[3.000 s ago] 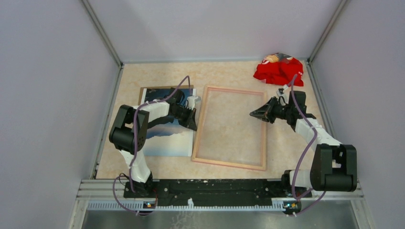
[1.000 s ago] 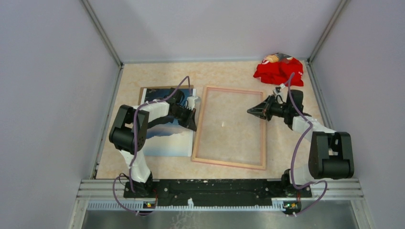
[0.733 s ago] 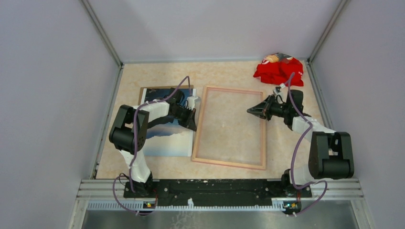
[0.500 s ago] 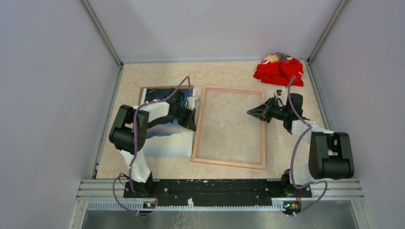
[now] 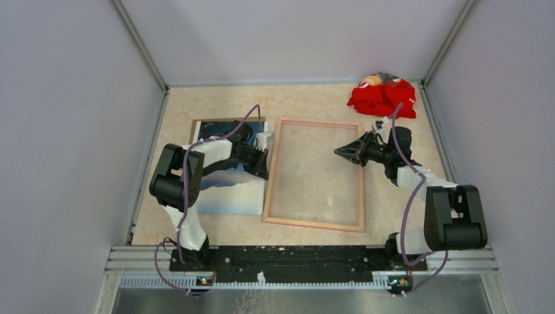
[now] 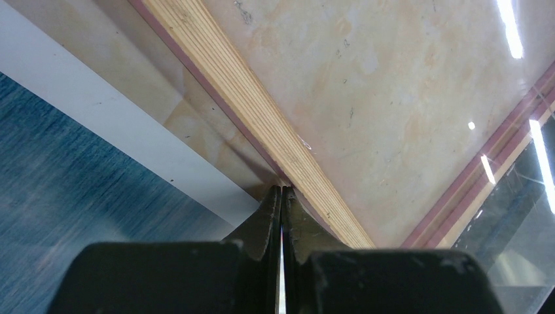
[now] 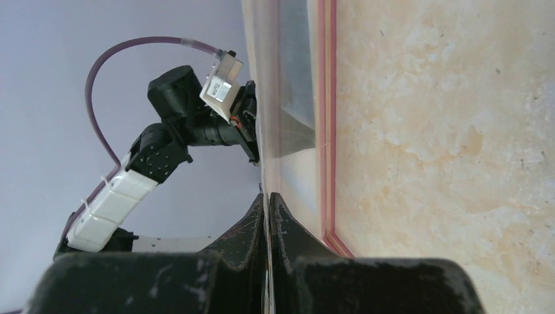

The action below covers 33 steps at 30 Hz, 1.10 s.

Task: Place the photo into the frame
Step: Place the photo frame item in the photo frame.

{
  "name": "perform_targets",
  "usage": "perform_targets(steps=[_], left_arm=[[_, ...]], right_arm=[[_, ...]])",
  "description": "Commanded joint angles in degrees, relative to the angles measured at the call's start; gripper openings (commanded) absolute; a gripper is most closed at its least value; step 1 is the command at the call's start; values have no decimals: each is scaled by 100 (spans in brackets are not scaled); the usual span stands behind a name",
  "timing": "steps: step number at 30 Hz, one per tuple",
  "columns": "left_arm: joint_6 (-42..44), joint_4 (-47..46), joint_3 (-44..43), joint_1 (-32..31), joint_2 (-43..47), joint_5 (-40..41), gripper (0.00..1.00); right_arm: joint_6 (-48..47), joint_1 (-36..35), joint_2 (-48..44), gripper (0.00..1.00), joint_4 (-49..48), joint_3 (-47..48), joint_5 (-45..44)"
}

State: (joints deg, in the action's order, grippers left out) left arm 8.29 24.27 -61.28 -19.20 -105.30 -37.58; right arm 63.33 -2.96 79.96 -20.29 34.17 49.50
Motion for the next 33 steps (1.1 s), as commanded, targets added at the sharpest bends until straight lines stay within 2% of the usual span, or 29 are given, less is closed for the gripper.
perform_targets(steps=[1,14,21,26,33], left_arm=[[55,-129,-16,-65,58,-214,3],[59,-131,-3,-67,35,-240,3],[45,-147,3,-68,42,-242,3],[58,-129,1,-70,44,-239,3],[72,-126,10,-73,45,-240,3]], right_arm=[[178,-286,-85,0,-234,33,-22],[260,-328,-22,0,-318,0,-130],[-895,-381,-45,0,1163,646,-308],[-2084,-381,-71,0,2525,922,-994],[-2343,-372,-15,0,2800,959,-1240]])
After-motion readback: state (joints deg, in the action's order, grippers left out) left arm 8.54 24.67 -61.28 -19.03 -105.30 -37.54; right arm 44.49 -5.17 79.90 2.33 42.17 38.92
